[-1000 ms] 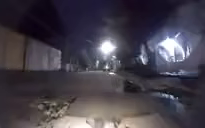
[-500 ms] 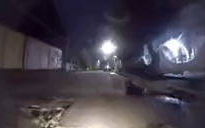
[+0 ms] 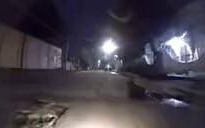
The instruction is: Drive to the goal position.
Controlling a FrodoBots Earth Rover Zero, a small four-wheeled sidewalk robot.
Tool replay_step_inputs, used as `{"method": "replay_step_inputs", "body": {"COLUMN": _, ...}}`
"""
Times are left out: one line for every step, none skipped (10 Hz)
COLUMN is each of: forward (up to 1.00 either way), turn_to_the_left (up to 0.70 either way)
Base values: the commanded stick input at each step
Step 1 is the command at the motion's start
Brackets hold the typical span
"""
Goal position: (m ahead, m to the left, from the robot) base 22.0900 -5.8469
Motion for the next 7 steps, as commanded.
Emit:
{"method": "replay_step_inputs", "body": {"forward": 0.5, "turn_to_the_left": -0.41}}
{"method": "replay_step_inputs", "body": {"forward": 0.5, "turn_to_the_left": -0.5}}
{"method": "replay_step_inputs", "body": {"forward": 0.5, "turn_to_the_left": -0.5}}
{"method": "replay_step_inputs", "body": {"forward": 0.5, "turn_to_the_left": -0.5}}
{"method": "replay_step_inputs", "body": {"forward": 0.5, "turn_to_the_left": -0.28}}
{"method": "replay_step_inputs", "body": {"forward": 0.5, "turn_to_the_left": -0.01}}
{"method": "replay_step_inputs", "body": {"forward": 0.5, "turn_to_the_left": 0.0}}
